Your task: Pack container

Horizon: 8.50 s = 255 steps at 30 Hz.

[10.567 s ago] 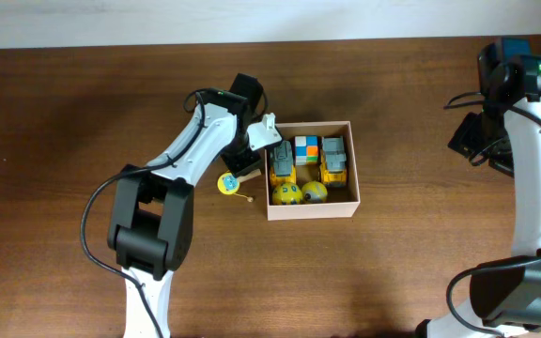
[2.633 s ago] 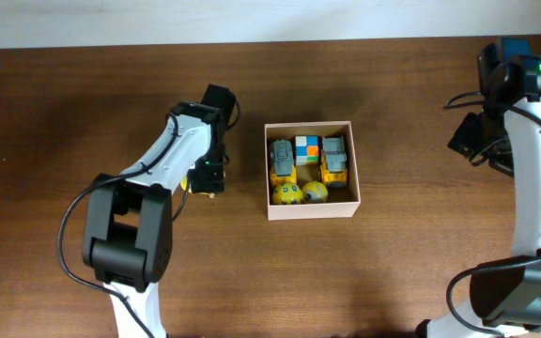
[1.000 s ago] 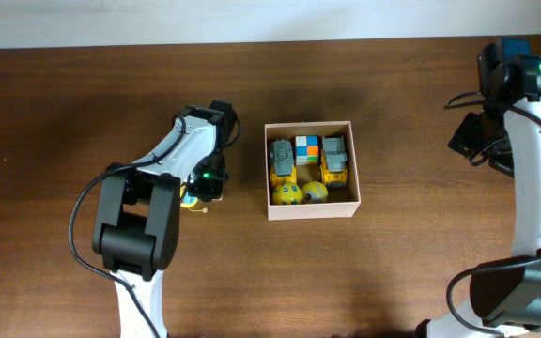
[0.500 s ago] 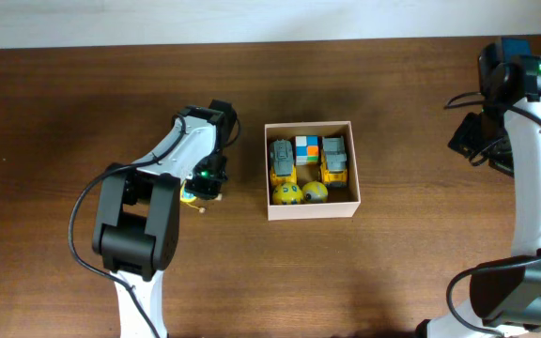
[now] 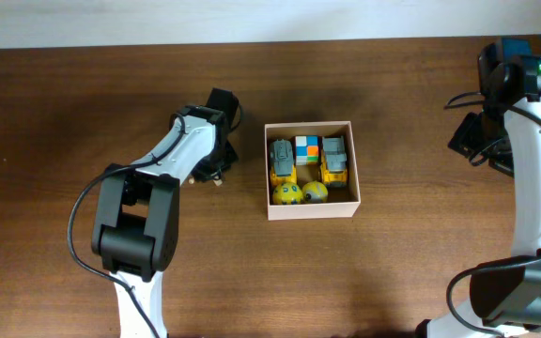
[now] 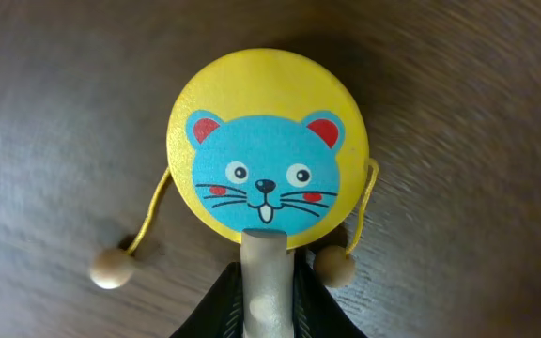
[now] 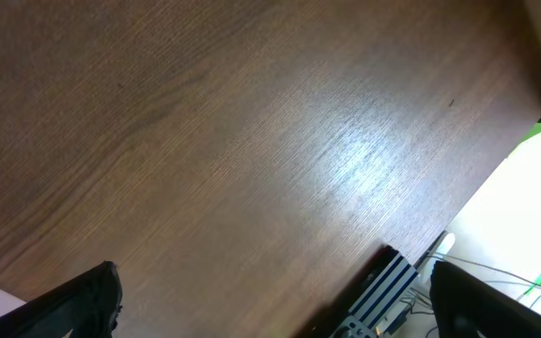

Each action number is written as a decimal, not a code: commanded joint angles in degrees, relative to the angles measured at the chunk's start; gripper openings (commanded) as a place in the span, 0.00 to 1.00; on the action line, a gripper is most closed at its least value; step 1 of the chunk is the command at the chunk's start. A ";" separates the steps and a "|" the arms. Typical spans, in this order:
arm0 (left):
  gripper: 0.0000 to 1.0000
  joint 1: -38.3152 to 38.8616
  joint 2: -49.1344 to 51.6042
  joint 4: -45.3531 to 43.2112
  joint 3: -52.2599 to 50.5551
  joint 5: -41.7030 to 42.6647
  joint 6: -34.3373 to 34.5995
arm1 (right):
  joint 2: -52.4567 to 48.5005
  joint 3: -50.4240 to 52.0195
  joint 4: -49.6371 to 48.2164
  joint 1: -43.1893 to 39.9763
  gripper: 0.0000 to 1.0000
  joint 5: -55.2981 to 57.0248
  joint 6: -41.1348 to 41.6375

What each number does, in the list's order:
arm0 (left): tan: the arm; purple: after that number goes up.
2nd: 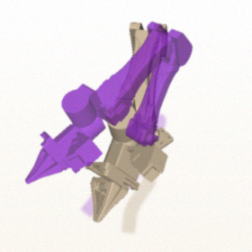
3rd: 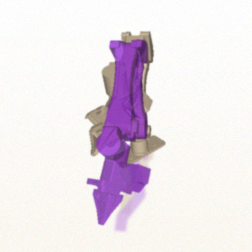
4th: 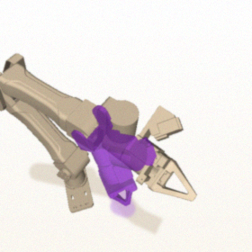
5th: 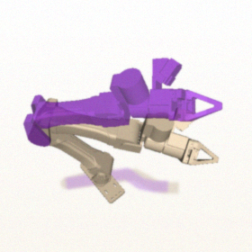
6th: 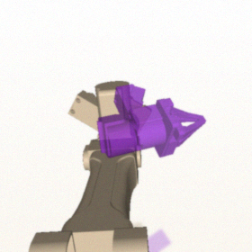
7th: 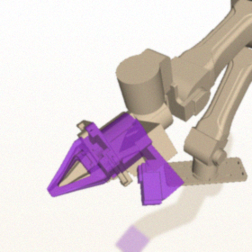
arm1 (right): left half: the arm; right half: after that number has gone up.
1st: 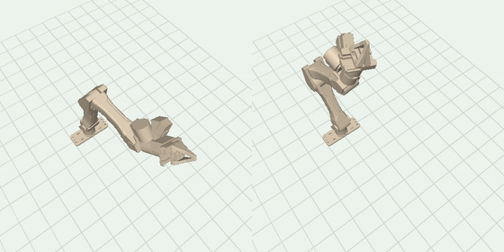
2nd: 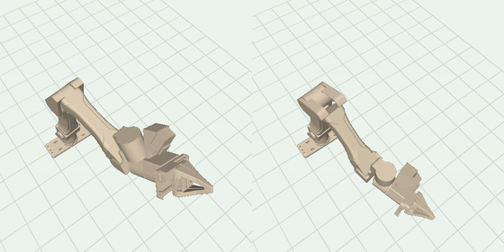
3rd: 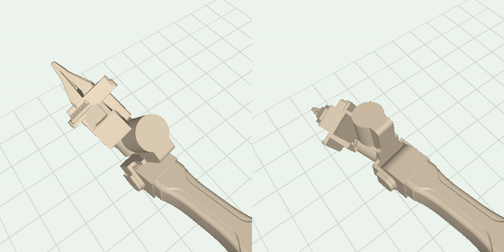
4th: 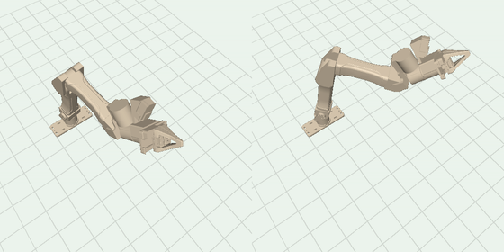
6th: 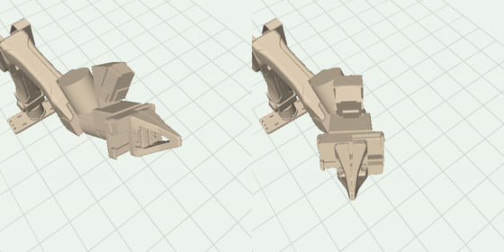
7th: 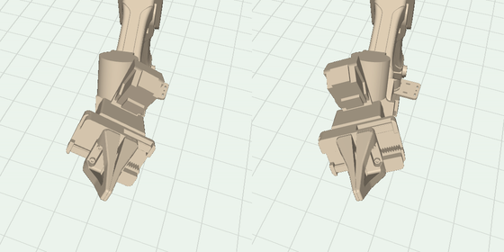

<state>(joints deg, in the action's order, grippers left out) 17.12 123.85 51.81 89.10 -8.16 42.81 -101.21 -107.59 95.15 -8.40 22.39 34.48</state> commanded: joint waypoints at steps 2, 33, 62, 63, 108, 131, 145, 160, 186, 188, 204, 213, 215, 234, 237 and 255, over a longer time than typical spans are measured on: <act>0.17 -0.04 2.73 -0.24 -1.11 1.77 -21.51 | 0.22 -0.15 -0.02 -0.24 0.99 0.28 0.52; 0.11 -0.04 2.67 9.84 13.97 2.80 -36.52 | 0.22 -0.15 -0.04 -0.24 0.99 0.28 0.52; 0.10 5.62 2.45 28.96 44.11 2.82 -42.73 | 0.22 -0.15 -0.02 -0.24 0.99 0.28 0.52; 0.10 6.36 2.45 29.46 44.87 2.82 -43.15 | 0.22 -0.15 -0.04 -0.24 0.99 0.28 0.52; 0.36 27.71 2.47 34.40 46.90 5.64 -47.67 | 0.22 -0.15 -0.02 -0.24 0.99 0.28 0.52; 0.99 21.24 2.45 34.18 46.93 1.51 -39.98 | 0.22 -0.15 -0.02 -0.24 0.99 0.28 0.52; 0.99 3.13 2.34 37.70 46.97 -1.33 -25.49 | 0.22 -0.15 -0.04 -0.24 0.99 0.28 0.52; 0.99 -3.67 2.34 41.27 46.97 -0.63 -25.68 | 0.22 -0.15 -0.04 -0.24 0.99 0.28 0.52; 0.99 -3.67 -2.62 25.29 46.97 0.00 -25.70 | 0.22 -0.15 -0.04 -0.24 0.99 0.28 0.52; 0.99 -3.69 -5.46 20.31 46.90 0.22 -25.70 | 0.22 -0.15 -0.04 -0.24 0.99 0.28 0.52; 0.99 -7.21 -26.91 -8.81 38.60 0.44 -32.22 | 0.22 -0.15 -0.04 -0.24 0.99 0.28 0.52; 0.99 -9.07 -44.96 -33.38 8.17 0.87 -32.22 | 0.22 -0.15 -0.04 -0.24 0.99 0.28 0.52; 0.99 -9.22 -48.96 -38.66 0.66 0.90 -32.20 | 0.22 -0.15 -0.02 -0.24 0.99 0.28 0.52; 0.99 -10.99 -80.81 -56.96 -49.59 2.51 -32.17 | 0.22 -0.15 -0.02 -0.24 0.99 0.28 0.52; 0.99 -11.87 -85.81 -58.36 -56.37 3.02 -32.20 | 0.22 -0.15 -0.04 -0.24 0.99 0.28 0.52; 0.99 -16.20 -116.89 -57.53 -86.27 9.09 -32.22 | 0.22 -0.15 -0.04 -0.24 0.99 0.28 0.52</act>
<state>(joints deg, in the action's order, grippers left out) 1.69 10.81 -6.28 5.34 -2.07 11.55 -101.21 -107.61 95.13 -8.40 22.39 34.46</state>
